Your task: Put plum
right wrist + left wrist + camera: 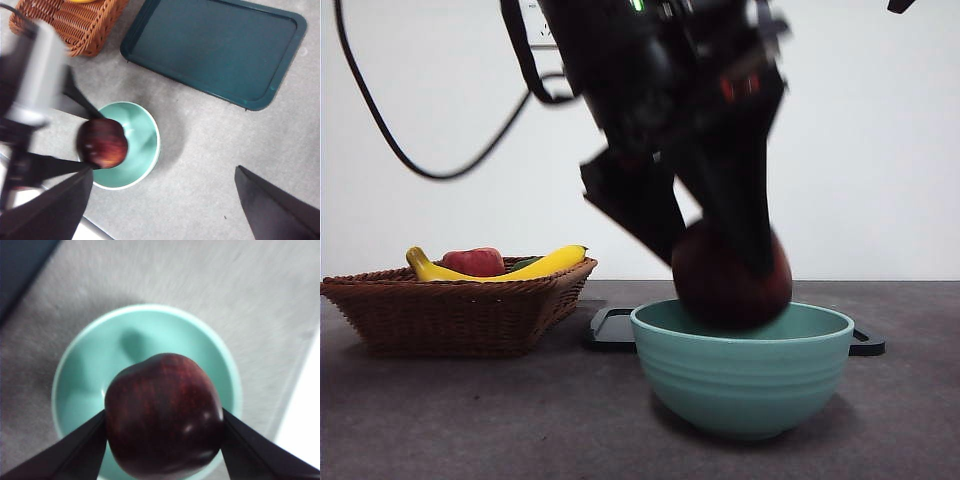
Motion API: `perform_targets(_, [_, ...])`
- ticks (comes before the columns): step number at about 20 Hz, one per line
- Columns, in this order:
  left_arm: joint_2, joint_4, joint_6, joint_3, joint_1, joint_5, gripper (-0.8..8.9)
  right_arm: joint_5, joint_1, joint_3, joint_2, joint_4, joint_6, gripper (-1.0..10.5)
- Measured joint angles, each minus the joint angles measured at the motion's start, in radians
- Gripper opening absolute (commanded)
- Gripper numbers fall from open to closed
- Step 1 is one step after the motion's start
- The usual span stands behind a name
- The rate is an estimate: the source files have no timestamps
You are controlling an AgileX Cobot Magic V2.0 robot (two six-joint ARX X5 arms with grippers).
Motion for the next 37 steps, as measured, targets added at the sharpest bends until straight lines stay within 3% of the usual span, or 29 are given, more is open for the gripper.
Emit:
perform_targets(10, [0.106, 0.046, 0.052, 0.000, -0.011, -0.076, 2.81, 0.000, 0.000, 0.000, 0.000, 0.000, 0.002, 4.6])
perform_targets(14, [0.109, 0.045, 0.055, 0.000, -0.012, -0.077, 3.85, 0.000, 0.000, 0.000, 0.000, 0.000, 0.002, 4.6])
perform_targets(16, [0.109, 0.037, 0.055, 0.003, -0.015, -0.077, 3.84, 0.000, 0.000, 0.000, 0.000, 0.000, 0.002, 4.6])
perform_targets(26, [0.109, -0.149, 0.054, 0.233, -0.010, -0.077, 3.83, 0.000, 0.000, 0.000, 0.000, -0.005, 0.002, 4.6])
perform_targets(30, [0.001, -0.146, 0.017, 0.242, 0.058, -0.077, 3.83, 0.000, 0.000, 0.000, 0.000, -0.006, 0.002, 4.6])
perform_targets(37, [-0.341, -0.159, -0.060, 0.245, 0.286, -0.053, 3.82, 0.000, 0.000, 0.000, 0.000, -0.006, -0.001, 4.6])
